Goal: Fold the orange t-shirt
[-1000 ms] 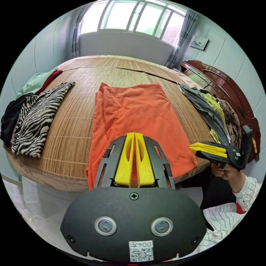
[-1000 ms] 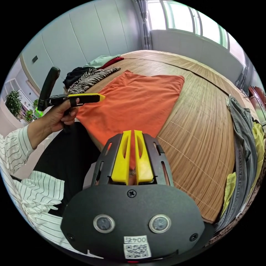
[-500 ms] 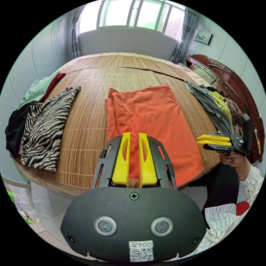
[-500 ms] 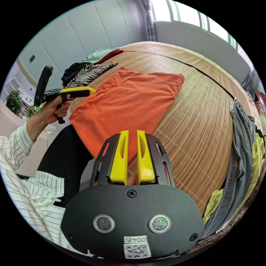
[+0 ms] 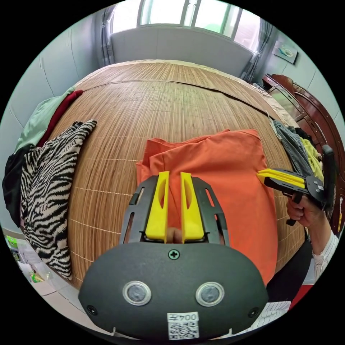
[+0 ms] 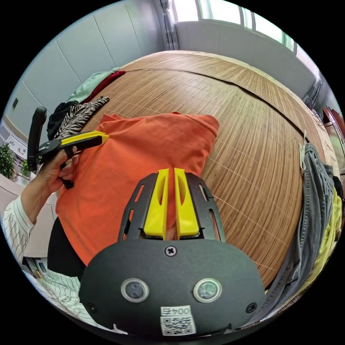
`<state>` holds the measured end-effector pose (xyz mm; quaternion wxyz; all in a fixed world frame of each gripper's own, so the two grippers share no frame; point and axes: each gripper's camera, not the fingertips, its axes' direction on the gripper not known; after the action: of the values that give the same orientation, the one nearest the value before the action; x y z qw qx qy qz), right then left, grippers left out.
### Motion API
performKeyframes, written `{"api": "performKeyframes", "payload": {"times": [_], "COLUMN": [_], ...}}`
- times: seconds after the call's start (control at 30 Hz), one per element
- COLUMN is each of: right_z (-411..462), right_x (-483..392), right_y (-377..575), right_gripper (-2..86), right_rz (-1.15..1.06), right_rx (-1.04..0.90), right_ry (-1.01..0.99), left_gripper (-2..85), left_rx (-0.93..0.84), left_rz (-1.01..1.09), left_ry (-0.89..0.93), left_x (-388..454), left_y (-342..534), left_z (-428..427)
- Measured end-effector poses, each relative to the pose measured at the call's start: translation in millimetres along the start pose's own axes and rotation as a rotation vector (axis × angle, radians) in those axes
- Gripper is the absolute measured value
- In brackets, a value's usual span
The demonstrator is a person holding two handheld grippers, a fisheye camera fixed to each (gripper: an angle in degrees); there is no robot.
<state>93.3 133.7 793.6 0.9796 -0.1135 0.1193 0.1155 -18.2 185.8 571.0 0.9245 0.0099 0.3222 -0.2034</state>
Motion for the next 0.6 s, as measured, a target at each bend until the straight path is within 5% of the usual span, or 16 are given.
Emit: {"api": "performKeyframes", "payload": {"times": [0.1,0.23,0.5,0.6], "right_z": [-19,-64,-75,-74], "right_x": [8,33,64,62], "right_y": [7,73,210,220], "right_gripper": [5.5,6.8,8.6,10.0], "right_rz": [0.019,0.163,0.459,0.488], "right_rx": [-0.012,-0.012,-0.061,-0.045], "right_ry": [-0.007,-0.338,-0.651,-0.699], "left_gripper": [6.2,7.1,6.6,6.5], "left_rx": [0.011,0.099,0.102,0.079], "left_rz": [0.004,-0.041,-0.240,-0.306], "left_ry": [0.039,0.196,0.633,0.666], "left_x": [-7,-22,-36,-37], "left_y": [0,13,146,183], "left_z": [-5,-51,-108,-106]}}
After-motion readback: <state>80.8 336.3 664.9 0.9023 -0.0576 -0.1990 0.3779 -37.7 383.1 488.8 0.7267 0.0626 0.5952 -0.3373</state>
